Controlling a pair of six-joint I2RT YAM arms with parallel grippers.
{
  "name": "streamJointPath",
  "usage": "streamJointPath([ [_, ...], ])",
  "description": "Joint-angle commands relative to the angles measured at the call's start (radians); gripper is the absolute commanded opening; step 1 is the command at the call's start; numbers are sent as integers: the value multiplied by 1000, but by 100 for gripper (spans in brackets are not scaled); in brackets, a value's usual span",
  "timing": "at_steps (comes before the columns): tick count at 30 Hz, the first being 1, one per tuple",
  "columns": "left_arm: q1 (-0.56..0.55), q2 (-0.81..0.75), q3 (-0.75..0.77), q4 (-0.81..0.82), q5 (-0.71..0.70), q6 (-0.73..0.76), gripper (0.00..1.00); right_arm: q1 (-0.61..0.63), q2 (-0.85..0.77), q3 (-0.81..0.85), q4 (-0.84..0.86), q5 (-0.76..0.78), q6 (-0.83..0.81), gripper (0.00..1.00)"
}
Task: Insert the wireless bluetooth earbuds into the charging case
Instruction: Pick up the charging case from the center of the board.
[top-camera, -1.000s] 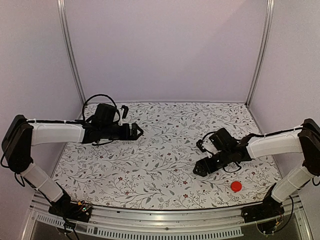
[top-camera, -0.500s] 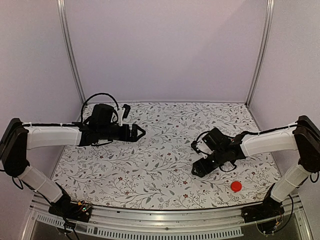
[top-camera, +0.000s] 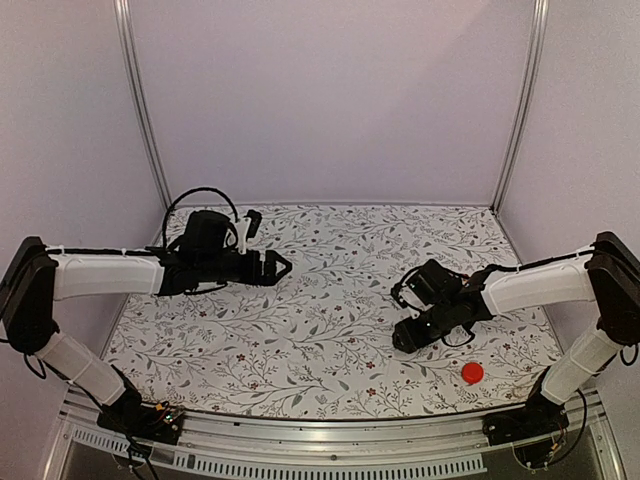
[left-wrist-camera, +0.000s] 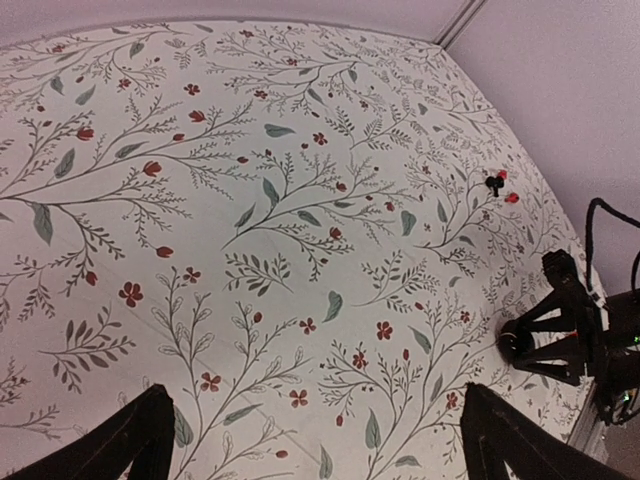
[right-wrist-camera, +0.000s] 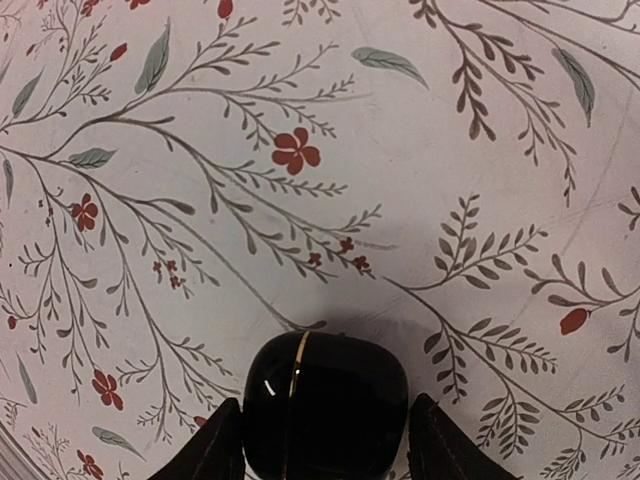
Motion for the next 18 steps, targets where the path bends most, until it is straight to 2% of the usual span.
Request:
streamJointPath([
  [1,-24,-33,-26,48,-43,-11,100,12,12,5,-12,25,18,50],
  [8,-39,-66,-72,100,-78,-37,100,24,27,22,0,75,13,42],
  [16,-68,-108,-133,205,40,-97,100,32,-98,54,127,80,-98,41],
  [18,-74,-112,-151,262,105,-135,96,33,-131,70,174,67,-136,41],
])
